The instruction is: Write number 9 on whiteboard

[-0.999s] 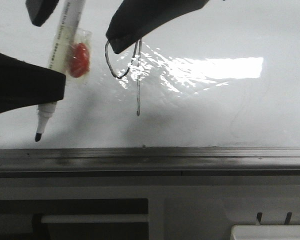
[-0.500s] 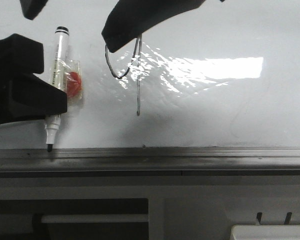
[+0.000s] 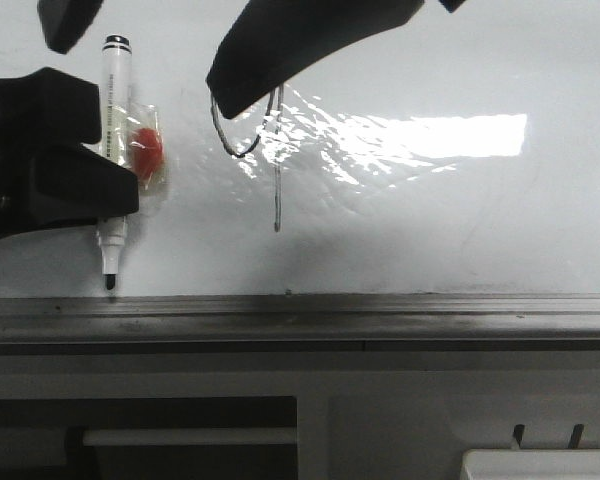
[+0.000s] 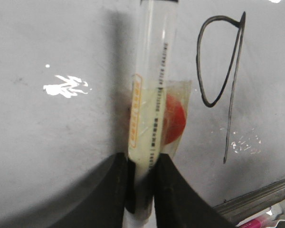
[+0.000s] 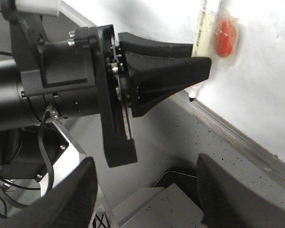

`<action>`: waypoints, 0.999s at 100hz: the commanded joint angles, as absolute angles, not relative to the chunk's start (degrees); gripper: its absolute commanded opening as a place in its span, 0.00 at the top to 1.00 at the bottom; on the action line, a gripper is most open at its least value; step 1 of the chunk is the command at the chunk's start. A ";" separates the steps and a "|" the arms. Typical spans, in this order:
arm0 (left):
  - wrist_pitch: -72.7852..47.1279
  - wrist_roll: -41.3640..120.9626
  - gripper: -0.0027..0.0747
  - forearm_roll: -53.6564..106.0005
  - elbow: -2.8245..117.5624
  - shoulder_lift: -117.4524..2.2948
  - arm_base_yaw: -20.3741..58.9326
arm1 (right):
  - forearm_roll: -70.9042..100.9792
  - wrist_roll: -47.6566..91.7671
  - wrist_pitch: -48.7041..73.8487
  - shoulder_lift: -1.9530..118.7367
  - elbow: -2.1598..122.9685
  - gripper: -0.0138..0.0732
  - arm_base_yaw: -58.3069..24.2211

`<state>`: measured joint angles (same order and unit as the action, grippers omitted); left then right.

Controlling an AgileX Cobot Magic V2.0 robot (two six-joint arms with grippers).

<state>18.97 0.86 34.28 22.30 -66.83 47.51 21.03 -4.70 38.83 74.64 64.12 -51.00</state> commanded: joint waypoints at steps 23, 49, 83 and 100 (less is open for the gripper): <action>23.66 0.52 0.50 35.44 23.81 -66.32 47.30 | 22.06 -4.02 36.40 73.21 65.97 0.39 -51.14; 23.66 0.52 0.49 34.01 23.81 -66.06 47.41 | 22.06 -4.02 36.03 73.14 65.97 0.39 -51.14; 23.47 0.52 0.49 30.31 23.81 -60.08 47.41 | 21.22 -4.02 34.20 72.82 65.97 0.44 -51.14; 20.40 1.35 0.49 29.98 23.81 -55.22 47.41 | 17.03 -4.02 32.28 69.61 65.97 0.74 -51.14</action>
<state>18.23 0.86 31.06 22.30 -58.21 47.51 18.76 -4.70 36.71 73.15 64.12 -51.00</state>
